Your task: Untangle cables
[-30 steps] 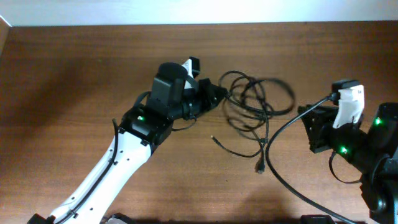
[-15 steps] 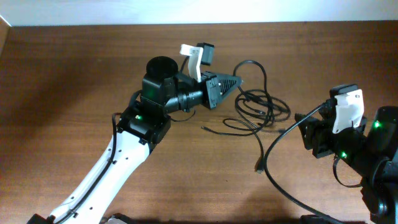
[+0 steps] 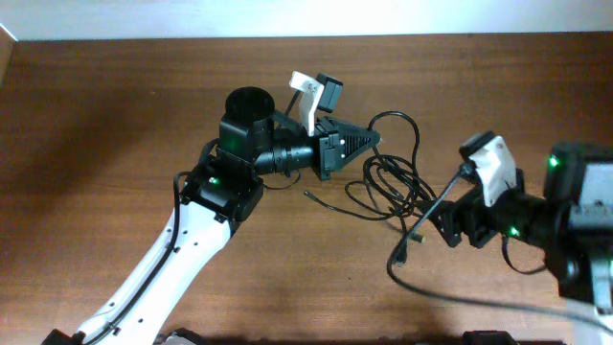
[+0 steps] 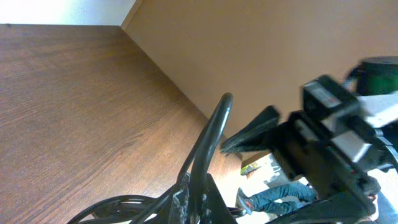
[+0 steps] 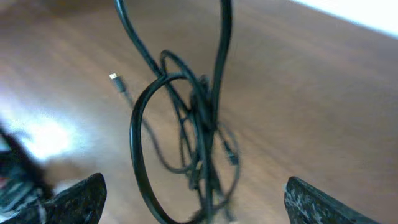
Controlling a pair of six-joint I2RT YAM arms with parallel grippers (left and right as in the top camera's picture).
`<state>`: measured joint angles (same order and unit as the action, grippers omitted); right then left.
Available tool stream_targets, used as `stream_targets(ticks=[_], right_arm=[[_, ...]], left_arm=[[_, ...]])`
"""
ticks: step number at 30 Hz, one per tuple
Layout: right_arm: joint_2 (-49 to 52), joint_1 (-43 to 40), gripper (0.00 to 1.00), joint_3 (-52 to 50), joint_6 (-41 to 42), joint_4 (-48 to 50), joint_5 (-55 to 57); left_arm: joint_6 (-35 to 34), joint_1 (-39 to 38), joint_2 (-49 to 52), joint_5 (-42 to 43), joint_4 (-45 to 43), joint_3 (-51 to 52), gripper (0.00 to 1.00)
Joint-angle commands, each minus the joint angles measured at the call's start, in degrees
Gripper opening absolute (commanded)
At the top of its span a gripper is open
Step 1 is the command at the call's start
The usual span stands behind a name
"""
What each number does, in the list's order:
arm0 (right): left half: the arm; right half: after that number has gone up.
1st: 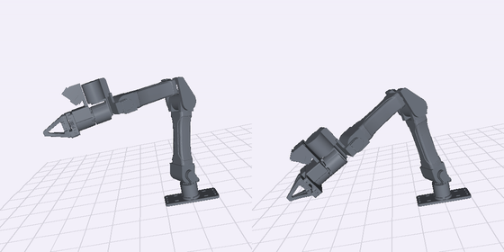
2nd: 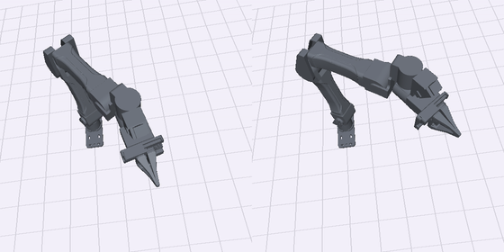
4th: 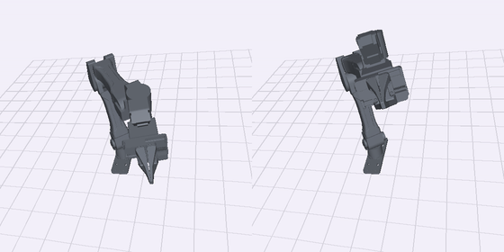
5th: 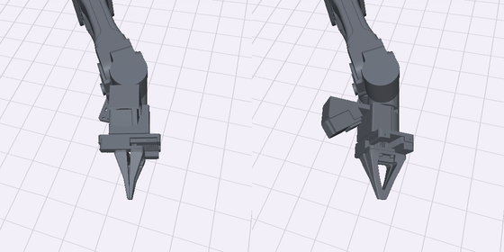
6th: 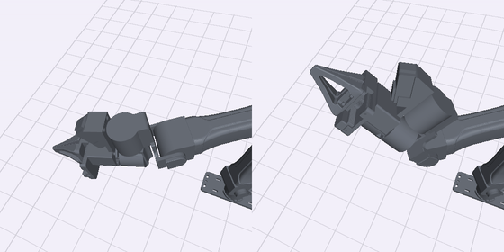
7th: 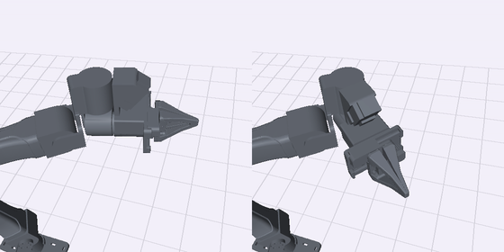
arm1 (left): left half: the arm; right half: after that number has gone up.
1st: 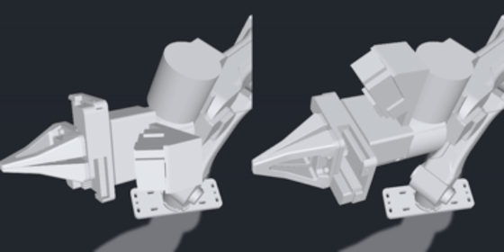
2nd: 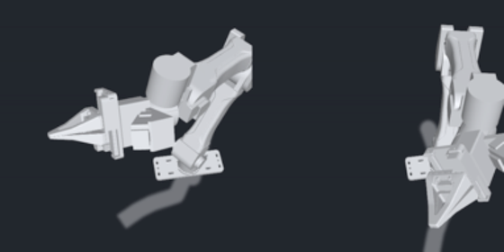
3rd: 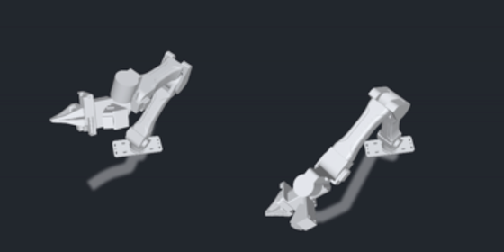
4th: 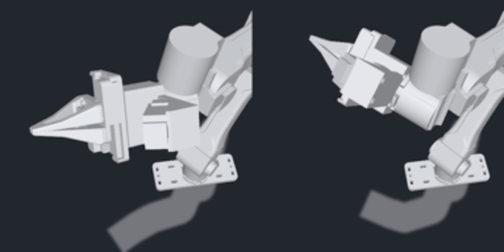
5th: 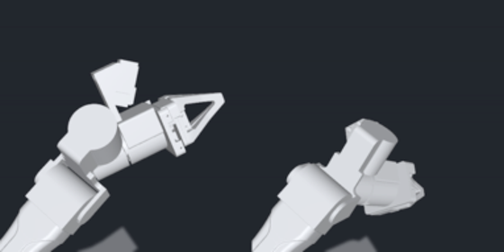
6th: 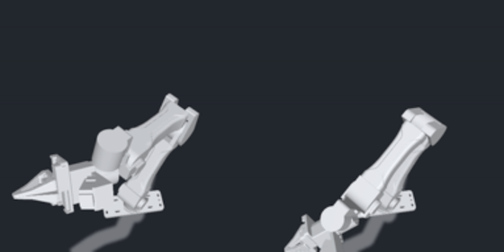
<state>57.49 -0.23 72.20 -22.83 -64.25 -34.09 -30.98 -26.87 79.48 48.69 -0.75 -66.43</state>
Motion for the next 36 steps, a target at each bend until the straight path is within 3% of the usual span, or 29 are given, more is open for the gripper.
stream_targets(ticks=[1,16,23,32,36], right_arm=[[3.34,-0.13,0.87,0.72,-0.98,-1.14,-5.40],[12.72,-0.02,0.60,0.72,-4.87,-0.90,-5.35],[13.07,-0.02,0.43,0.72,-5.05,1.01,-5.33],[14.40,0.76,0.40,0.72,-5.77,1.68,-5.27],[15.26,2.86,0.22,0.72,-6.82,2.21,-5.09]], left_arm=[[1.11,0.04,0.22,0.79,-0.72,-0.26,0.00],[-0.83,0.04,0.22,-0.48,-0.96,-0.26,0.00],[-2.86,0.04,0.22,-0.48,-1.18,-0.26,0.00],[-5.92,0.04,0.22,-0.44,-1.42,-0.26,0.00],[-5.99,0.04,0.22,-0.42,-1.42,-0.26,0.00]])
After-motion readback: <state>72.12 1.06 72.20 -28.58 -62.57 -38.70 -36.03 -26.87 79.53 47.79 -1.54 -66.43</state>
